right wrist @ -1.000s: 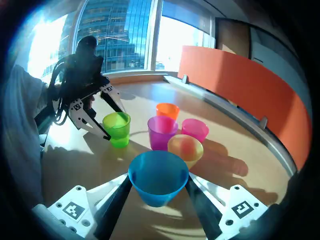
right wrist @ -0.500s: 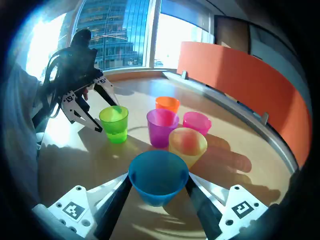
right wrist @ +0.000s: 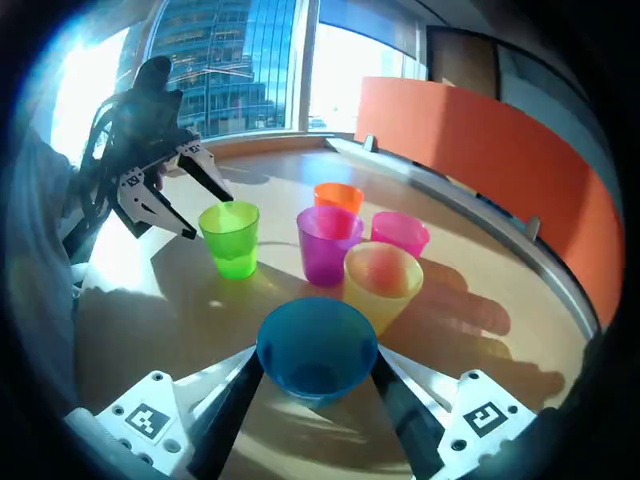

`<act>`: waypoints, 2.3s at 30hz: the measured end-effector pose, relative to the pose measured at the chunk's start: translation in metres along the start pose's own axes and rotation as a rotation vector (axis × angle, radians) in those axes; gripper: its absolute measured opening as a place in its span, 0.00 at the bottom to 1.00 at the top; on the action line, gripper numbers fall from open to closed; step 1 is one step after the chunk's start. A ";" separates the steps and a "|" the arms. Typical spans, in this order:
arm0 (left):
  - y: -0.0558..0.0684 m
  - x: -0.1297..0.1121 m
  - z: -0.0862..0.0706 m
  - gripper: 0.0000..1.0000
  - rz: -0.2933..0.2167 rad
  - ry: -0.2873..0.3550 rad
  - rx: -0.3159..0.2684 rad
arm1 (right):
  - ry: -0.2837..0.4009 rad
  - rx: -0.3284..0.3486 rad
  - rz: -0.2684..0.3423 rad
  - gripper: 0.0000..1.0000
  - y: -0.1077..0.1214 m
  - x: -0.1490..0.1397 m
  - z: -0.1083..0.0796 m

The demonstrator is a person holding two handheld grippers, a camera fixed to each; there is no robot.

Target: Pour water

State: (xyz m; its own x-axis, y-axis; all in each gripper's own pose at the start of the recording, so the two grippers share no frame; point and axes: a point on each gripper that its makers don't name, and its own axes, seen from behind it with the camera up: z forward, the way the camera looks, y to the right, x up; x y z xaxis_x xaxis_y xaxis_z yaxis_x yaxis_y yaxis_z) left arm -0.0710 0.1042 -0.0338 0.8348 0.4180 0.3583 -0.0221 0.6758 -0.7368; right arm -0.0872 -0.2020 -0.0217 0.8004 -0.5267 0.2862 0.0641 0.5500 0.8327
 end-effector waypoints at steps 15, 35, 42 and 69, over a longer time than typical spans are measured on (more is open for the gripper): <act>0.000 0.003 -0.014 0.99 -0.024 0.020 0.018 | -0.008 -0.019 0.023 0.99 0.001 -0.006 -0.009; -0.029 0.020 -0.068 1.00 -0.077 0.165 0.260 | 0.059 -0.150 0.078 0.99 0.008 -0.026 -0.078; -0.045 0.041 -0.094 1.00 -0.103 0.258 0.375 | 0.134 -0.265 0.116 0.99 0.019 -0.022 -0.109; -0.064 0.092 -0.150 0.99 -0.128 0.521 0.721 | 0.504 -0.834 0.280 0.99 0.089 0.019 -0.226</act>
State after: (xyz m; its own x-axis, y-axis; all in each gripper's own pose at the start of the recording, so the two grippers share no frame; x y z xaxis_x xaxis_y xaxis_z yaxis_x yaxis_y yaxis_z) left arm 0.0895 0.0080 -0.0399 0.9944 0.1032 -0.0223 -0.1050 0.9887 -0.1071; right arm 0.0684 -0.0169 -0.0496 0.9964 -0.0806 0.0260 0.0771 0.9904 0.1143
